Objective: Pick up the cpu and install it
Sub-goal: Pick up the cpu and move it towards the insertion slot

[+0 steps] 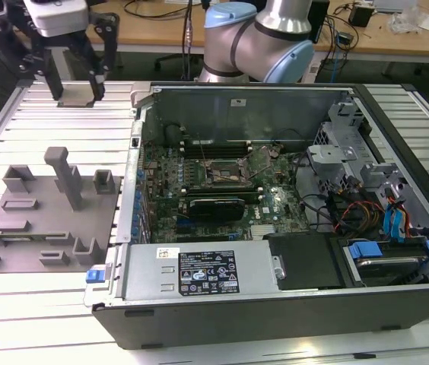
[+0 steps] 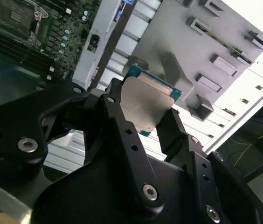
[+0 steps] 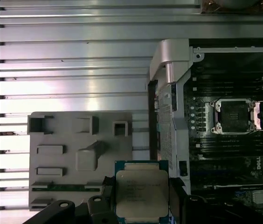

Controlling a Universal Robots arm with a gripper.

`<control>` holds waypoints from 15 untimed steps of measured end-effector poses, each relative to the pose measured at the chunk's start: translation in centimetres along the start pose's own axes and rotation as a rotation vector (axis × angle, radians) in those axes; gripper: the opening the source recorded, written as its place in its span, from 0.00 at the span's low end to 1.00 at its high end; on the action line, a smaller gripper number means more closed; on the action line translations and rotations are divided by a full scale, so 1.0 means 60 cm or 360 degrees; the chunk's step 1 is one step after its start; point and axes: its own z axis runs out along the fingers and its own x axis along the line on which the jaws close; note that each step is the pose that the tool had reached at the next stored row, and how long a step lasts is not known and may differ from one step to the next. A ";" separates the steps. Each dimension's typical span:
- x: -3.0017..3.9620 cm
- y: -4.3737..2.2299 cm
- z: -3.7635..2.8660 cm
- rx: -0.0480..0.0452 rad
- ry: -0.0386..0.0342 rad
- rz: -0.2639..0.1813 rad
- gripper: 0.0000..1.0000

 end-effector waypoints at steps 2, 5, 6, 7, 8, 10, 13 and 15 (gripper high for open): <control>-0.012 0.000 0.000 0.0000 0.0000 0.0000 0.55; -0.039 0.001 0.001 0.0000 0.0001 0.0000 0.55; -0.045 0.001 0.001 0.0000 0.0001 0.0000 0.55; -0.052 0.001 0.001 0.0000 0.0001 0.0000 0.55; -0.062 0.002 0.001 0.0000 0.0001 0.0000 0.55; -0.074 0.002 0.002 0.0000 0.0001 0.0000 0.55; -0.100 0.003 0.002 0.0000 0.0001 0.0000 0.55; -0.112 0.003 0.002 0.0000 0.0001 0.0000 0.55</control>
